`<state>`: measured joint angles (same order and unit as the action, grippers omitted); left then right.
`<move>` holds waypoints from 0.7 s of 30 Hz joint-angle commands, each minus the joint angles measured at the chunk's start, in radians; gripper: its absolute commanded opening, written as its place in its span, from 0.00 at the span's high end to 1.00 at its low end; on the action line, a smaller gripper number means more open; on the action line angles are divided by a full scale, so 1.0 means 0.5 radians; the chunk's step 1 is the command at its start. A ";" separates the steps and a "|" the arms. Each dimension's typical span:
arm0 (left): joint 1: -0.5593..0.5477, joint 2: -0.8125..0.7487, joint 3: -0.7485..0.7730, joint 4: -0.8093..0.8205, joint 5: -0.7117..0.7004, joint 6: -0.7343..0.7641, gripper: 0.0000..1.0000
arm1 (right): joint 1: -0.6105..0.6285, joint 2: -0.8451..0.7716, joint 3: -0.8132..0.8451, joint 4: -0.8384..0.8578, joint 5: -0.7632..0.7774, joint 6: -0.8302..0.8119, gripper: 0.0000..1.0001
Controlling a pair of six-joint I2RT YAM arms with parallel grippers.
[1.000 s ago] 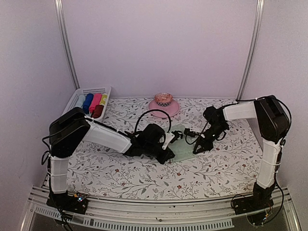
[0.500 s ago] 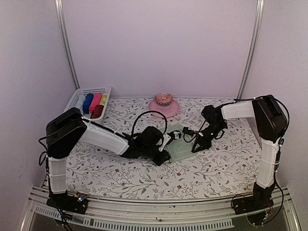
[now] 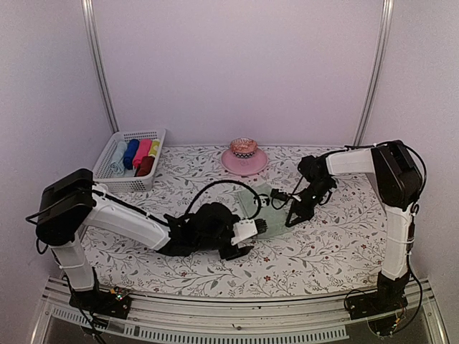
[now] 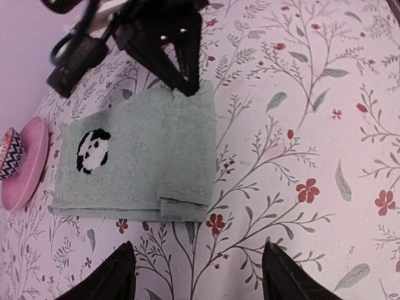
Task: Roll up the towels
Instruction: Roll the towel at the center of the board.
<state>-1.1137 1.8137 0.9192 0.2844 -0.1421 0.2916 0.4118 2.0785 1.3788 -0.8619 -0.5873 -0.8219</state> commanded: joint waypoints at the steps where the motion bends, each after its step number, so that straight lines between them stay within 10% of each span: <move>1: -0.161 0.110 -0.094 0.270 -0.211 0.663 0.30 | -0.006 0.159 0.038 -0.021 0.172 0.018 0.92; 21: -0.282 0.627 0.288 -0.070 -0.519 1.315 0.46 | -0.005 0.179 0.076 -0.067 0.122 -0.005 0.92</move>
<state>-1.2514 2.0678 1.0348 0.4168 -0.4198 0.9024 0.4110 2.1090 1.4223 -0.9165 -0.6018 -0.8227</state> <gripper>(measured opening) 0.571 0.083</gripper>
